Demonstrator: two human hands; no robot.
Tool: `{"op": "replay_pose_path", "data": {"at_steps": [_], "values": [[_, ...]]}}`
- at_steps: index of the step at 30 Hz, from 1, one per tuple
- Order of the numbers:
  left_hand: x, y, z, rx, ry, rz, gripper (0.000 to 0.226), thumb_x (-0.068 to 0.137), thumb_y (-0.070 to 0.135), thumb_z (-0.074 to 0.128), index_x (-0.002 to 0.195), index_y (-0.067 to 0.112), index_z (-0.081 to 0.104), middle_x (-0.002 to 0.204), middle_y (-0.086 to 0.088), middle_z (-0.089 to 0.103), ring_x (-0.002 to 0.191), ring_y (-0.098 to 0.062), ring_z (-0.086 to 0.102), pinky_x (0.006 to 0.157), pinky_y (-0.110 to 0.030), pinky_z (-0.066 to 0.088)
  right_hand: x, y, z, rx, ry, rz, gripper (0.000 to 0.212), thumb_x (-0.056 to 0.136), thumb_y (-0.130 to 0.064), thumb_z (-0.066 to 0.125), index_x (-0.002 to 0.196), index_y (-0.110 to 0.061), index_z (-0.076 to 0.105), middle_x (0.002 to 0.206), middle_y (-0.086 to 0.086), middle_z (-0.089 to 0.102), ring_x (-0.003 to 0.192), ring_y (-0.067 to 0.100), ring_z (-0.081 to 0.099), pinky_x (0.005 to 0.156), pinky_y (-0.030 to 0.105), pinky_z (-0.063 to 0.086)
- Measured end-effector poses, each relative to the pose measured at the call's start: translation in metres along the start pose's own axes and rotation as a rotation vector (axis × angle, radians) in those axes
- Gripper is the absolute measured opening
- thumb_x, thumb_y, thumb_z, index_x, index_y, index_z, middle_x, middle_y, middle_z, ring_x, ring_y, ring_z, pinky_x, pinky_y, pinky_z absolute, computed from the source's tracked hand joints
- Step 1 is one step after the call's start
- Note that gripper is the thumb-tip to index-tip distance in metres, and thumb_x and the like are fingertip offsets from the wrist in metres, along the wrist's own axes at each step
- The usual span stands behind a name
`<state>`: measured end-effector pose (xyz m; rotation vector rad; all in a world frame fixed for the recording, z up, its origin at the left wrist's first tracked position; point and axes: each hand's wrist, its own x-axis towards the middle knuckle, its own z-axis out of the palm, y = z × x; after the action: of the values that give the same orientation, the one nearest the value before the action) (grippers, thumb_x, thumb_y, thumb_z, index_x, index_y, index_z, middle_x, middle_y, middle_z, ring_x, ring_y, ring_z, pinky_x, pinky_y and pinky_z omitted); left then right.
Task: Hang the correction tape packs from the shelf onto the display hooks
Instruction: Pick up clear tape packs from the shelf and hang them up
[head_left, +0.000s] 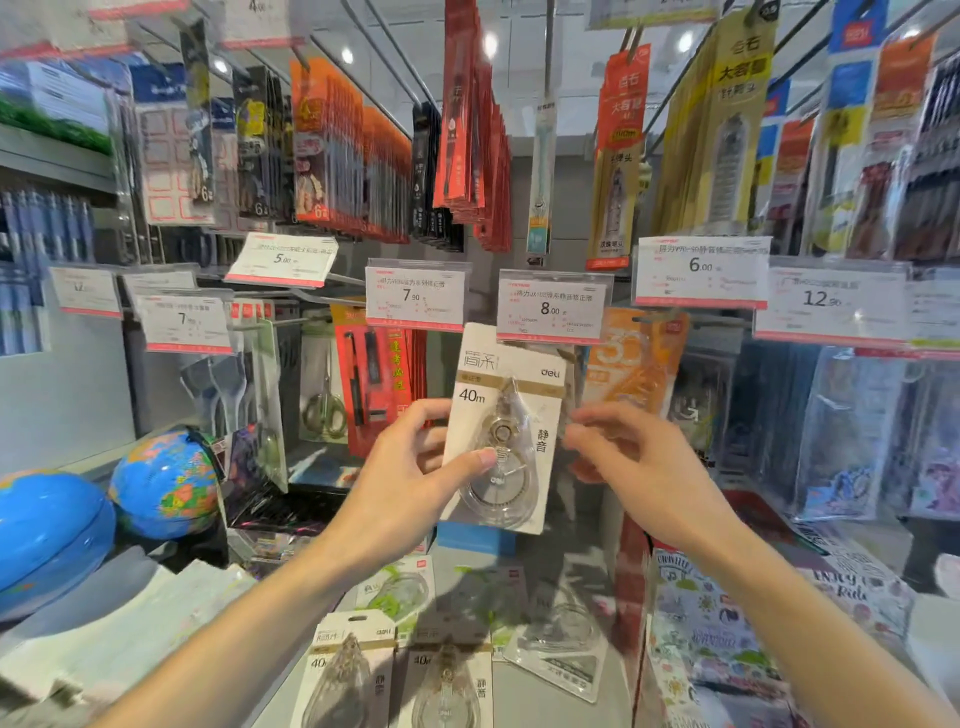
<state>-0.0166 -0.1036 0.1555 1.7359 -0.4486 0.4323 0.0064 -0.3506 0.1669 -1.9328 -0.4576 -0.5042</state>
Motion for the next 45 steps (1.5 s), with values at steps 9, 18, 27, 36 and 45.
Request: {"op": "replay_pose_path", "data": {"at_steps": [9,18,27,36,45], "values": [[-0.009,0.007,0.042,0.126,-0.081,0.061,0.037,0.097,0.024,0.071,0.129,0.039,0.06,0.117,0.024,0.074,0.112,0.004,0.067,0.091,-0.02,0.053,-0.03,0.005,0.003,0.392,-0.091,0.142,0.028,0.095,-0.027,0.075,0.12,-0.022,0.064,0.109,-0.005,0.082,0.099,0.014,0.079,0.078,0.026,0.064],[0.027,0.053,0.016,0.737,0.284,0.701,0.031,0.088,0.011,0.074,0.118,0.01,0.065,0.116,-0.005,0.062,0.107,-0.023,0.06,0.086,-0.039,0.054,-0.033,0.014,-0.033,0.349,0.032,0.087,0.032,0.092,-0.032,0.074,0.122,-0.027,0.063,0.113,-0.008,0.081,0.103,0.013,0.078,0.088,0.035,0.06],[0.071,0.08,0.0,1.129,0.161,0.846,0.054,0.077,0.005,0.079,0.128,0.005,0.061,0.136,-0.013,0.06,0.126,-0.037,0.053,0.095,-0.053,0.05,-0.031,0.007,-0.039,0.204,0.057,0.041,0.029,0.095,-0.028,0.073,0.12,-0.036,0.062,0.112,-0.019,0.079,0.102,0.003,0.076,0.08,0.024,0.063],[0.066,0.096,-0.01,0.749,0.135,0.668,0.029,0.098,0.031,0.056,0.124,0.021,0.063,0.113,0.012,0.065,0.109,-0.014,0.054,0.092,-0.038,0.048,-0.021,0.0,-0.029,0.133,0.027,0.008,0.031,0.097,-0.026,0.072,0.124,-0.036,0.061,0.113,-0.024,0.077,0.104,-0.003,0.074,0.08,0.016,0.06],[0.061,0.102,-0.009,0.627,0.119,0.568,0.027,0.101,0.026,0.06,0.127,0.024,0.062,0.108,0.032,0.052,0.106,-0.012,0.057,0.096,-0.035,0.049,0.008,-0.018,-0.007,0.103,0.044,-0.005,0.024,0.096,-0.034,0.073,0.114,-0.046,0.061,0.115,-0.027,0.075,0.113,-0.005,0.069,0.095,0.022,0.055]]}}
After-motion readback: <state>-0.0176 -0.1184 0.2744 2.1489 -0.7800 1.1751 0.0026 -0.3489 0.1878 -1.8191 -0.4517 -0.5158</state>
